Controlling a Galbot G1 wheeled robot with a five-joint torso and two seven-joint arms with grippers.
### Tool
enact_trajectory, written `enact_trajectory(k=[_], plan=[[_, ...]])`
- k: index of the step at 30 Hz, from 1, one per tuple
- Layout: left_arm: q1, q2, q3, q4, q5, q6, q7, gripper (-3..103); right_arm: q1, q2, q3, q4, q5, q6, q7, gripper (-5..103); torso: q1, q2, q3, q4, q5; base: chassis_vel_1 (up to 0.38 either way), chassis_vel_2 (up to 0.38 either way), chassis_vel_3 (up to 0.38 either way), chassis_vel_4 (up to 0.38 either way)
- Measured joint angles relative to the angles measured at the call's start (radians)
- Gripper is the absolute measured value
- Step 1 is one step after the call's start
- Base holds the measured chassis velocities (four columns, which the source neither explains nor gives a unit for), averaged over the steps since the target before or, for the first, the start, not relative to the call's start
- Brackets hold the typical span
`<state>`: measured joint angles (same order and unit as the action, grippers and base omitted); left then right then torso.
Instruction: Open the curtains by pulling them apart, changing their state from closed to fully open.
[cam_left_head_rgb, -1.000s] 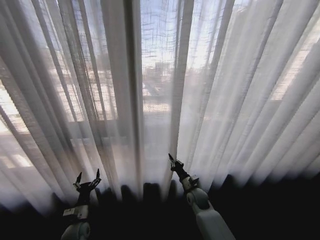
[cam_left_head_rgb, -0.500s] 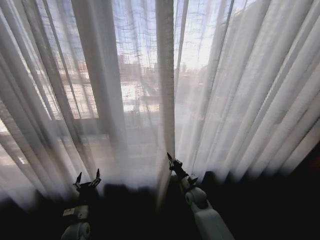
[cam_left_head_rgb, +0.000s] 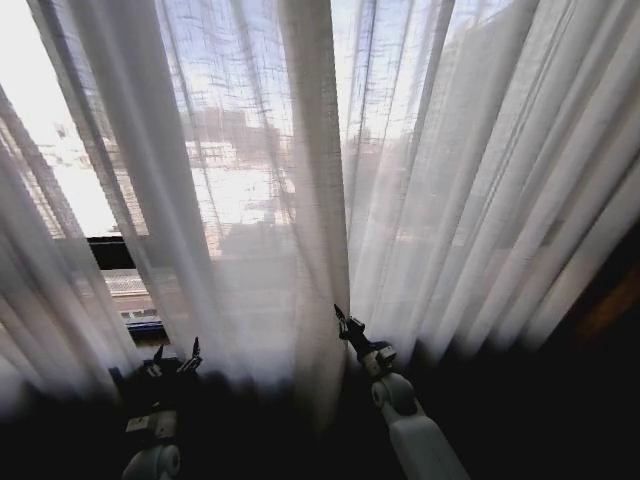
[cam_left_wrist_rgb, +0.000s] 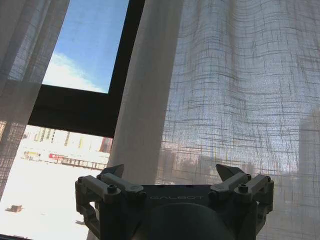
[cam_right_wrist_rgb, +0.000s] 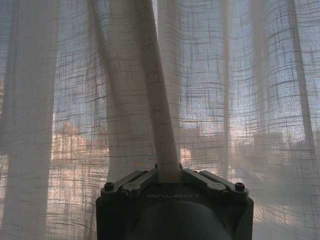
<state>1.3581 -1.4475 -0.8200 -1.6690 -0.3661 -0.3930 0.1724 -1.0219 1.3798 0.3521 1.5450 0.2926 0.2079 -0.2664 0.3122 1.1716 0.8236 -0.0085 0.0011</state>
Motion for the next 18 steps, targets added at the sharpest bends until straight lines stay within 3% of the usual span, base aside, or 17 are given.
enact_trajectory(k=[18], plan=[[0.000,0.000,0.001,0.000,0.000,0.000,0.000,100,-0.005,-0.005,0.004,0.006,0.002,0.003,0.001,0,0.000,0.000,0.000,-0.0002,-0.0001,-0.369,-0.362,0.372,0.373]])
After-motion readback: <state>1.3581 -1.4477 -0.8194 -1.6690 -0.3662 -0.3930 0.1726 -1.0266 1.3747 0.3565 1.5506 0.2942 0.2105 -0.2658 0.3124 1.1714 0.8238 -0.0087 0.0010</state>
